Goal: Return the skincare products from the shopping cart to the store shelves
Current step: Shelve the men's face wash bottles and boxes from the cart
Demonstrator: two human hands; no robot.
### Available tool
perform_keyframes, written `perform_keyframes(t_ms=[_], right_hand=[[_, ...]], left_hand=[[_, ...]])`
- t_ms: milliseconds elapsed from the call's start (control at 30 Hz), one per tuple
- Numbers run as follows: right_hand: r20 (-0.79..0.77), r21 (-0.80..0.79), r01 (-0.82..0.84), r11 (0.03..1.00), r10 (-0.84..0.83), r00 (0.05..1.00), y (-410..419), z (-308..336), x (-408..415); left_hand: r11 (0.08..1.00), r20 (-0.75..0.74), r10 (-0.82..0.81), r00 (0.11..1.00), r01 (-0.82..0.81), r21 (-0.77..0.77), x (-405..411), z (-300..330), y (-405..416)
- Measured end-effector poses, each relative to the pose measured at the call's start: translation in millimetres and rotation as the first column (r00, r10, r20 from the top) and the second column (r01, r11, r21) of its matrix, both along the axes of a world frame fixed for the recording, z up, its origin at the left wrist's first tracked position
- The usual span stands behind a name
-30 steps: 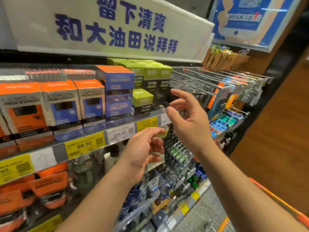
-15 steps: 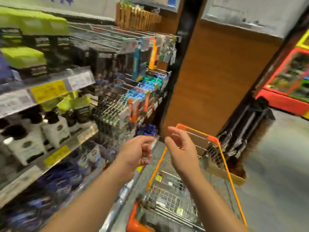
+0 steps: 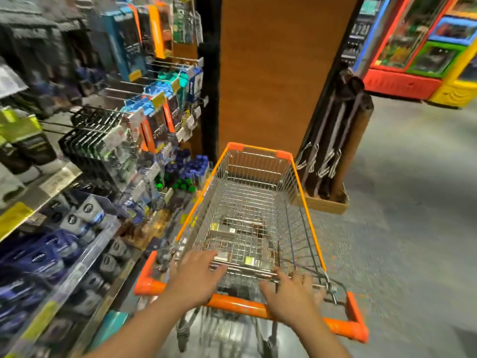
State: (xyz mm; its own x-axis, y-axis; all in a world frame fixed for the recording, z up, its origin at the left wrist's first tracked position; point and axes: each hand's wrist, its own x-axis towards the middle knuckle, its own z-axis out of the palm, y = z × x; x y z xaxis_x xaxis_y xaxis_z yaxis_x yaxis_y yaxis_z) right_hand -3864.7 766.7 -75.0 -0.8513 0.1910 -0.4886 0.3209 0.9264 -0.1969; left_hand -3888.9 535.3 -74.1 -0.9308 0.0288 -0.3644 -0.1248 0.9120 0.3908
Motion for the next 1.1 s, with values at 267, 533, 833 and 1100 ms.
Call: perform_keyframes(t_ms=[267,533,833,1100], right_hand=[[0.018,-0.029,-0.075,0.997,0.076,0.997,0.7,-7.4,-2.6],[0.017,-0.053,-0.099,0.994,0.1,0.995,-5.1,-7.1,-51.6],[0.034,-0.056,-0.094,0.994,0.096,0.995,-14.1,-4.8,-124.7],[0.05,-0.058,-0.075,0.995,0.078,0.996,-26.4,0.2,-185.6]], left_hand=[[0.967,0.12,-0.082,0.989,0.108,-0.229,-4.4,-5.8,13.3],[0.967,0.124,-0.076,0.989,0.104,-0.235,-53.1,-3.4,3.4],[0.969,0.133,-0.093,0.987,0.12,-0.215,-126.2,0.2,-7.4],[0.971,0.146,-0.111,0.983,0.139,-0.194,-185.3,7.0,-19.1]])
